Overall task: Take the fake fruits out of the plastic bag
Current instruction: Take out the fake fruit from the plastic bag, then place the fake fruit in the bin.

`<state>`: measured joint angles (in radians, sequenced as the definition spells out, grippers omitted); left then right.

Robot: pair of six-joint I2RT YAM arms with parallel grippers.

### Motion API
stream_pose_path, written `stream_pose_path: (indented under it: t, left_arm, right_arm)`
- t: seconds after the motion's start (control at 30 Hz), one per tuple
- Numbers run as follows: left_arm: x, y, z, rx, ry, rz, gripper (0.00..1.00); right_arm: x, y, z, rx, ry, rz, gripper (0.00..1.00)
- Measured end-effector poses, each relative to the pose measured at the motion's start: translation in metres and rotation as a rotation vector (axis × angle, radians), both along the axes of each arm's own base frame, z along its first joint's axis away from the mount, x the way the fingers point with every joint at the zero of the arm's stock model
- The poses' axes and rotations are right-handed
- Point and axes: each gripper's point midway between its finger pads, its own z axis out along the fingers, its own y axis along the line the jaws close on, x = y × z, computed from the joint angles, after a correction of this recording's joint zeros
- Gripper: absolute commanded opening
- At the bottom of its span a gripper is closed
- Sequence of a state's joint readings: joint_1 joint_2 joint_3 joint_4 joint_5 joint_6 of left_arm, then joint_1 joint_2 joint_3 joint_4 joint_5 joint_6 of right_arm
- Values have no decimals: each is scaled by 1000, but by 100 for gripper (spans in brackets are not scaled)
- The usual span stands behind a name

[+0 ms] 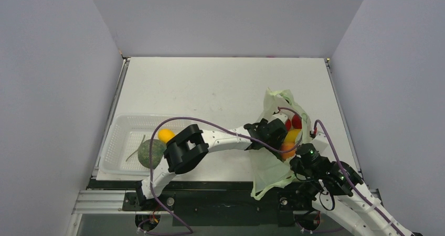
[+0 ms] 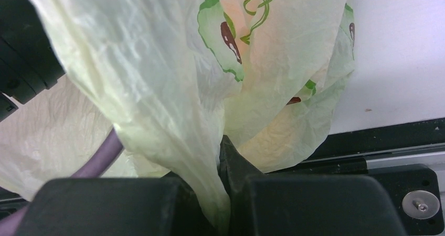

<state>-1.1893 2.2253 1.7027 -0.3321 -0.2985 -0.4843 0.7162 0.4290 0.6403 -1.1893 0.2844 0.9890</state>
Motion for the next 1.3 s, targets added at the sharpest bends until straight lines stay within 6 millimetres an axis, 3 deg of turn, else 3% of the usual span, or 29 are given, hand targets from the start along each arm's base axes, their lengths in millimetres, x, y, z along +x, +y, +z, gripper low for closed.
stream_pose_path:
  t: [0.1, 0.23, 0.33, 0.4, 0.53, 0.67, 0.8, 0.93, 1.03, 1.13, 1.23, 1.3]
  left_arm:
    - [-5, -3, 3, -14, 22, -20, 16]
    - [-18, -10, 36, -108, 68, -68, 8]
    - [-33, -15, 88, -270, 98, -118, 3]
    - [-46, -14, 133, -408, 114, -162, 0]
    - [-68, 2, 210, -652, 122, -243, 0]
    - [-97, 32, 244, -827, 174, -325, 0]
    - [-118, 65, 243, -927, 285, -396, 0]
    - [-102, 114, 217, -782, 293, -216, 0]
    - [-75, 177, 207, -617, 174, 72, 0]
    - [-49, 259, 197, -448, 30, 393, 0]
    - [-38, 330, 181, -298, -76, 629, 0]
    - [-36, 362, 164, -211, -118, 732, 0]
  right_arm:
    - [1, -3, 2, -9, -21, 9, 0]
    - [5, -7, 10, -33, -55, 16, 0]
    - [8, -8, 15, -50, -67, 22, 0]
    - [8, -8, 14, -62, -63, 28, 0]
    - [10, -7, 16, -63, -72, 37, 0]
    - [11, -6, 21, -34, -111, 37, 0]
    - [12, -6, 25, -17, -138, 41, 0]
    - [12, -6, 25, -20, -140, 47, 0]
    - [12, -6, 26, -18, -145, 48, 0]
    - [12, -6, 27, -13, -152, 47, 0]
    - [12, -6, 28, -12, -154, 48, 0]
    - [12, -7, 28, -11, -153, 46, 0]
